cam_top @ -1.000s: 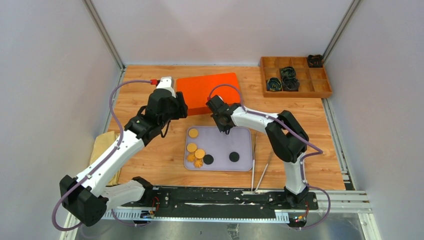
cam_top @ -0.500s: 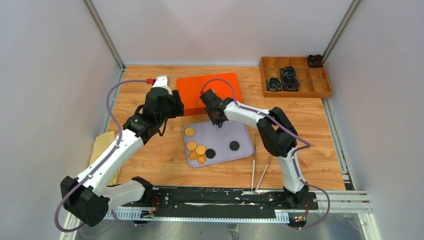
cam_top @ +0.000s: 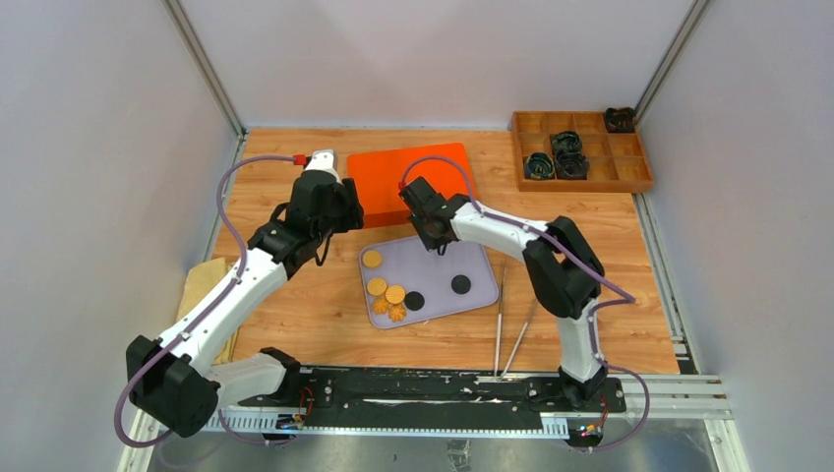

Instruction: Pack the cookies

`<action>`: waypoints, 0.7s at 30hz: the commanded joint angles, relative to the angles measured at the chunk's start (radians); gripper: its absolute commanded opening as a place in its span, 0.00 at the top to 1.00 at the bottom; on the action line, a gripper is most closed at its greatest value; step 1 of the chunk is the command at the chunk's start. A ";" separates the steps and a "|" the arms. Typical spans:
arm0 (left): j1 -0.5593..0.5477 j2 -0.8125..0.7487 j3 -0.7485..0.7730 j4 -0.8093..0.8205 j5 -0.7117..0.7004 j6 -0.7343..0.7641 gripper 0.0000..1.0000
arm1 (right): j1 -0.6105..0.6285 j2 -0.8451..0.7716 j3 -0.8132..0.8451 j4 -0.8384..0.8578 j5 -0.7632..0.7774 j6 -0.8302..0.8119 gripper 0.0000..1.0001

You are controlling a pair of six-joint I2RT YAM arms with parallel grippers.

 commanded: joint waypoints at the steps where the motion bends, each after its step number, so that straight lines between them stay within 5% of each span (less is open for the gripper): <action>1: 0.007 -0.036 -0.005 0.002 -0.001 0.006 0.41 | 0.088 -0.162 -0.110 -0.051 0.006 -0.020 1.00; 11: 0.007 -0.044 -0.007 -0.006 0.032 -0.018 0.41 | 0.308 -0.299 -0.332 -0.068 -0.025 0.082 1.00; 21: 0.007 -0.108 -0.025 -0.026 0.021 -0.026 0.41 | 0.429 -0.268 -0.328 -0.071 -0.083 0.107 1.00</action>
